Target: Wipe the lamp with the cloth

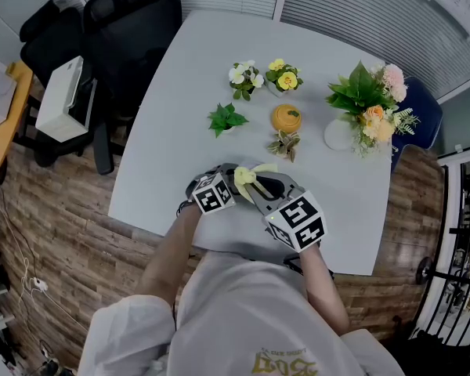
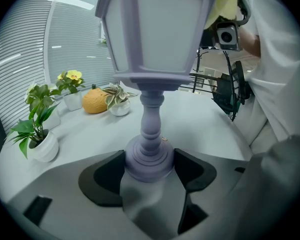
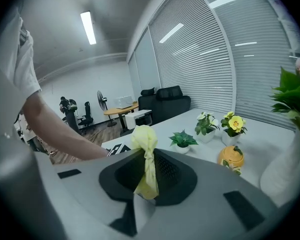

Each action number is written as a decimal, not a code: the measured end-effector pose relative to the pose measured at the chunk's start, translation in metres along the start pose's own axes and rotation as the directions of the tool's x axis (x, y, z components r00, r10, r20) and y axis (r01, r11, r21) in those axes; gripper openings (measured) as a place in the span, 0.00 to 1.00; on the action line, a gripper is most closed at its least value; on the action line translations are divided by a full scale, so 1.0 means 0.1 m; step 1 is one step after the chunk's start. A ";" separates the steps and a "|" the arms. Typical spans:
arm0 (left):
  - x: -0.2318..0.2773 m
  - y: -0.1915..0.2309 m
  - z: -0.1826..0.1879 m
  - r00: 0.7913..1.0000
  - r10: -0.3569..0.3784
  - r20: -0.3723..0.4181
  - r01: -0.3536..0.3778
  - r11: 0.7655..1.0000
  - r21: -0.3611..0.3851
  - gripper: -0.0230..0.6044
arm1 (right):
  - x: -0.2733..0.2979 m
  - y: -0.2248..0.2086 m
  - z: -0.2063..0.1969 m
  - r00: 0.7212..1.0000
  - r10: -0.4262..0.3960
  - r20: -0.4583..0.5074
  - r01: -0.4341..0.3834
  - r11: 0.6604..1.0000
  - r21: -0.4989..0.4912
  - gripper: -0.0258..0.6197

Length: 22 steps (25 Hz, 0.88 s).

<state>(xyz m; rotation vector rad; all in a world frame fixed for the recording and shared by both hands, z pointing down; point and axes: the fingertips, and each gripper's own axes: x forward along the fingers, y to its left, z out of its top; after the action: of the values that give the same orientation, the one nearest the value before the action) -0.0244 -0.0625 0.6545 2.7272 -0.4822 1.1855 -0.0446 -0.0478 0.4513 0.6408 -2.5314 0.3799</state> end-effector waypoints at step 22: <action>0.00 0.01 0.00 1.000 0.001 0.004 -0.001 1.000 0.002 0.53 | -0.18 -0.22 -0.08 0.999 -0.031 0.011 0.030 0.996 0.082 0.12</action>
<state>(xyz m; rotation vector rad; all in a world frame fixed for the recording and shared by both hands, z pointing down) -0.0243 -0.0631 0.6543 2.7318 -0.4829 1.1822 -0.0171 -0.0567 0.4512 0.7134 -2.5257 0.4719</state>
